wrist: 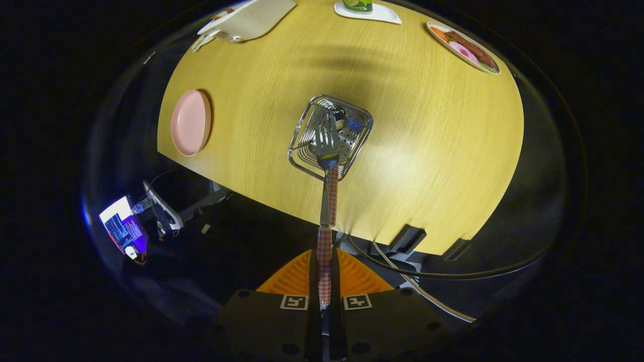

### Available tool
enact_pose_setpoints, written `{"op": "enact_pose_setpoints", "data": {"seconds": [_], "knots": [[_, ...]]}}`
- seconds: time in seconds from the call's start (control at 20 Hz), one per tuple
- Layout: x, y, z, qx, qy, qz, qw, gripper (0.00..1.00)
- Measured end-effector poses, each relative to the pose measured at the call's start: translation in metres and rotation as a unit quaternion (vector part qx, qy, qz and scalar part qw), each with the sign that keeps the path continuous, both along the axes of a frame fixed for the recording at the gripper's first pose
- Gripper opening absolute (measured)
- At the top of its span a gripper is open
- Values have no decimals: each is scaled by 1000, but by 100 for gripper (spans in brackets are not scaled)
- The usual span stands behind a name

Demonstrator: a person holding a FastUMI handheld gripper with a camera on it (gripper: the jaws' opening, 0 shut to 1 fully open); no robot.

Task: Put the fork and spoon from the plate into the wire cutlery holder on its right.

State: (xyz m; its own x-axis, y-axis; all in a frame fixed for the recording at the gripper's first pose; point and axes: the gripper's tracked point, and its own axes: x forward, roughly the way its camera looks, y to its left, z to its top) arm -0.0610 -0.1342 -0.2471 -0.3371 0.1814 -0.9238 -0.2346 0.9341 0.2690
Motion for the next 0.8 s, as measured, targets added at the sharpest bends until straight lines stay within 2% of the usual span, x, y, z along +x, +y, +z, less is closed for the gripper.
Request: {"op": "enact_pose_setpoints", "data": {"seconds": [0.15, 0.45, 0.8], "knots": [[5, -4, -2, -24, 46, 24, 998, 11], [22, -5, -3, -60, 120, 47, 990, 11], [40, 6, -13, -83, 163, 59, 981, 10]]}}
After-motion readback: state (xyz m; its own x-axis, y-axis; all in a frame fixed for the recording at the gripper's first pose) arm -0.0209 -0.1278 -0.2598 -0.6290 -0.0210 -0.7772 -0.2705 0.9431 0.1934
